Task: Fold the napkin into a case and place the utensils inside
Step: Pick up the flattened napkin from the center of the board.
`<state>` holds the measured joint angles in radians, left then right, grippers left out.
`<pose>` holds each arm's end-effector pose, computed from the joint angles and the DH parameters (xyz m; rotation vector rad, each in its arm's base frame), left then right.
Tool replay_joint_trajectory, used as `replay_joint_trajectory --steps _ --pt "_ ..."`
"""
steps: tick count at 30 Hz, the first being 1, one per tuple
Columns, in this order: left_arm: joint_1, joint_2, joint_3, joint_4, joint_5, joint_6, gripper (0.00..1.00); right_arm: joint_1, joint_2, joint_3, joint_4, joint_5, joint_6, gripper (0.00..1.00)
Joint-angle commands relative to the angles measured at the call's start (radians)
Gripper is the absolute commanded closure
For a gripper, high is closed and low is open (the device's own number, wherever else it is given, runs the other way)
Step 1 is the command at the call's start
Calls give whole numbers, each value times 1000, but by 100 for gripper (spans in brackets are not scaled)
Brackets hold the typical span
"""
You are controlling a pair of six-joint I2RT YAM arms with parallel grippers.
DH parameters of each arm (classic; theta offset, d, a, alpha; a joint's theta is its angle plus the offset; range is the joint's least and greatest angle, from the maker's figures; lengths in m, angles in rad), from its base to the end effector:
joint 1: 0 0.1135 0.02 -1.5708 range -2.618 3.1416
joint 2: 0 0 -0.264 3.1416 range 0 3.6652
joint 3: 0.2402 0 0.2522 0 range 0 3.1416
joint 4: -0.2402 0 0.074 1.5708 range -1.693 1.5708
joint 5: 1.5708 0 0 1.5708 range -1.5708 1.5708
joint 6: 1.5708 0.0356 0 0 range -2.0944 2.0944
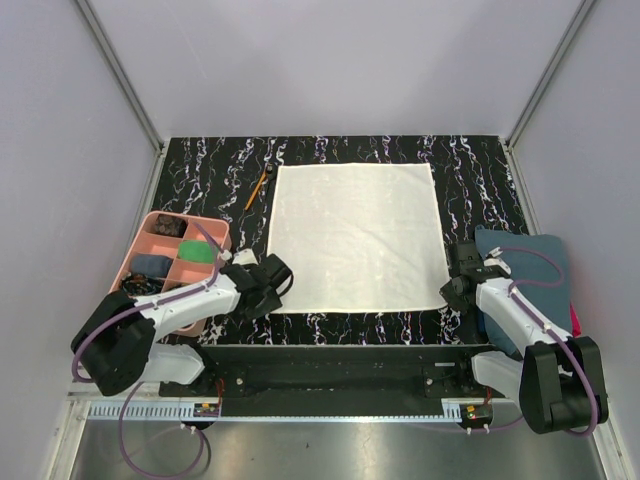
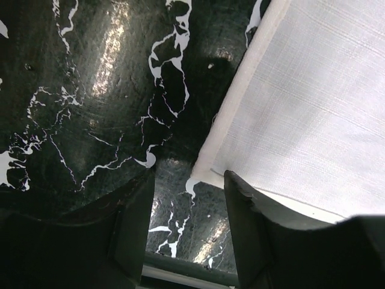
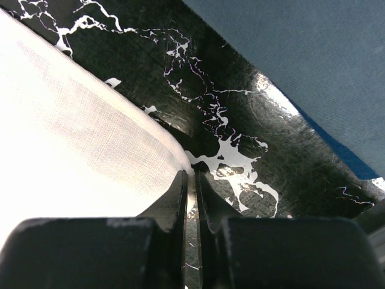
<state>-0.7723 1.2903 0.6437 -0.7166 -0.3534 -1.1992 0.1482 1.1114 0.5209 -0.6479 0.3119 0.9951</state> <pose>0.1524 -0.1312 0.1624 -0.6288 2.6611 0.0321 0.1747 0.0150 0.1616 1.1718 2.4269 -0.1117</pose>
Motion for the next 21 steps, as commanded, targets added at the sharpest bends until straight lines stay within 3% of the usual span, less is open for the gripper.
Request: replay_joint_trajectory --steps 1,10,21 --pt "-4 27 16 11 -79 -27 48 -4 -24 -7 16 18 5 95" --pt "-4 102 -1 84 -52 -19 58 -4 -41 -10 14 23 10 96" --pt "-4 81 -75 209 19 10 87 -4 -97 -19 10 26 17 97"
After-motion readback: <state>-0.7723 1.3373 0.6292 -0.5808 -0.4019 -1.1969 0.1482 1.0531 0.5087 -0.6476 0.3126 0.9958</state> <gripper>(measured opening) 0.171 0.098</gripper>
